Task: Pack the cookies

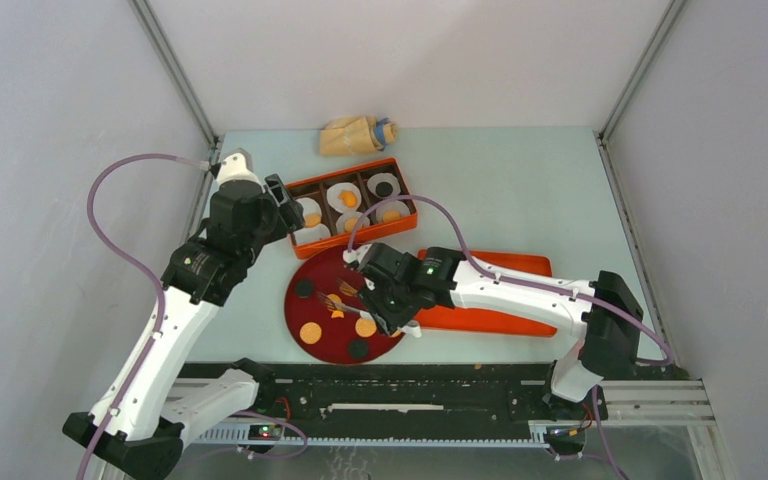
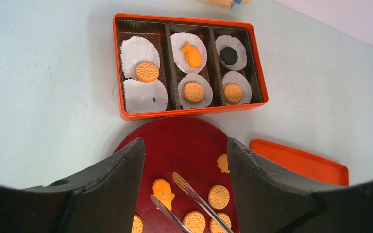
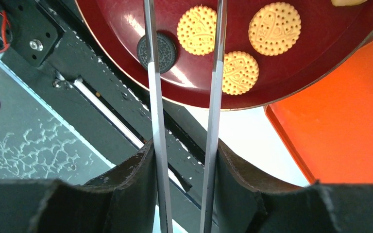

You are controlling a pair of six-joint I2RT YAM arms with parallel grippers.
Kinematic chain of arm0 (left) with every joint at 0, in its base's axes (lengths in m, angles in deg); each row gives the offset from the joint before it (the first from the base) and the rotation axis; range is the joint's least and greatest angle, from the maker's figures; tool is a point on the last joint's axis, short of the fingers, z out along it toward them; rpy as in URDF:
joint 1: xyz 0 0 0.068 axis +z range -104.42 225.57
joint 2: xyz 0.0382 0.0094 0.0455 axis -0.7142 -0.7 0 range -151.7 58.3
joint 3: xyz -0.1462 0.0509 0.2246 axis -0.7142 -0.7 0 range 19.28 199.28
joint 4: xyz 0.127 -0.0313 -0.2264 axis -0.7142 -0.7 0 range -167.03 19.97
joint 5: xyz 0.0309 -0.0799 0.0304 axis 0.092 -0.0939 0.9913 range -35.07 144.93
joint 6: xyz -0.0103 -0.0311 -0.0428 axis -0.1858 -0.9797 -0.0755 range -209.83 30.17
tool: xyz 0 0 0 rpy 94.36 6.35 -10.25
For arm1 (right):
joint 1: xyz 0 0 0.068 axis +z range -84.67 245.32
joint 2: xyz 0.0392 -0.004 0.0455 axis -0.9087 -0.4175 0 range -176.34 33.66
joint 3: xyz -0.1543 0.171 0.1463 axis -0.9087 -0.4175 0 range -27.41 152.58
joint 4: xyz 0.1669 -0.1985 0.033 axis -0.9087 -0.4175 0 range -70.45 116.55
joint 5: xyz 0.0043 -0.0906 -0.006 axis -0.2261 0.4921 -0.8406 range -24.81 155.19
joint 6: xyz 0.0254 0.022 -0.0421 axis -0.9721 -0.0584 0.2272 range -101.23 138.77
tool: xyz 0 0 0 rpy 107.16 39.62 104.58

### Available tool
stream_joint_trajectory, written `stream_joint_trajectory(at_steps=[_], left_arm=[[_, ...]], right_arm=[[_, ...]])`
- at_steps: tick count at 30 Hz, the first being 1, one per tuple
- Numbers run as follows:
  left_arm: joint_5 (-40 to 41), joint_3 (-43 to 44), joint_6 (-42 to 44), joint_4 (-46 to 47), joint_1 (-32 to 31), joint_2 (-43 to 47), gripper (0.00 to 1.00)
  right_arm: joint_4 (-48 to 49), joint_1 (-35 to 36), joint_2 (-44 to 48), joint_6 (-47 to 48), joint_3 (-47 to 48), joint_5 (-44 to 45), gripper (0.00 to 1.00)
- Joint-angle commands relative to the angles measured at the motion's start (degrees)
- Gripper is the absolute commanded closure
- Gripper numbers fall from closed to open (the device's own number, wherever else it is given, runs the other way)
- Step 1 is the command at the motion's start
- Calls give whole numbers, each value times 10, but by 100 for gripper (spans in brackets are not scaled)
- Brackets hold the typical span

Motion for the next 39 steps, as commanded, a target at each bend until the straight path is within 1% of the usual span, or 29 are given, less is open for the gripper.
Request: stream_joint_trajectory(at_steps=[1, 9, 13, 14, 15, 18, 21, 24, 28, 36, 39], left_arm=[[-4, 3, -3, 5, 3, 10, 32], [2, 4, -2, 2, 3, 15, 32], [1, 3, 0, 2, 3, 13, 32], [2, 3, 1, 1, 3, 13, 32], [3, 3, 1, 2, 3, 14, 32], [6, 4, 3, 2, 3, 13, 32], [7, 10, 3, 2, 3, 9, 32], [9, 15, 3, 6, 3, 4, 32], [24, 24, 8, 7, 4, 2, 32], [70, 38, 27, 12, 3, 0, 32], [91, 44, 38, 18, 3, -8, 32]], right_arm=[[-12, 11, -15, -3, 18, 9, 52], [-13, 13, -46, 3, 4, 30, 52], [-6, 15, -55, 7, 6, 28, 55], [-6, 15, -55, 9, 7, 30, 63], [-8, 15, -55, 12, 10, 32, 68], [-17, 13, -49, 15, 22, 54, 80], [-21, 5, -40, 25, 40, 72, 85], [-25, -11, -36, 40, 76, 85, 86], [-22, -48, -42, 66, 133, 82, 87], [-24, -108, -119, 101, 251, 46, 87], [-25, -126, -146, 110, 275, 16, 87]])
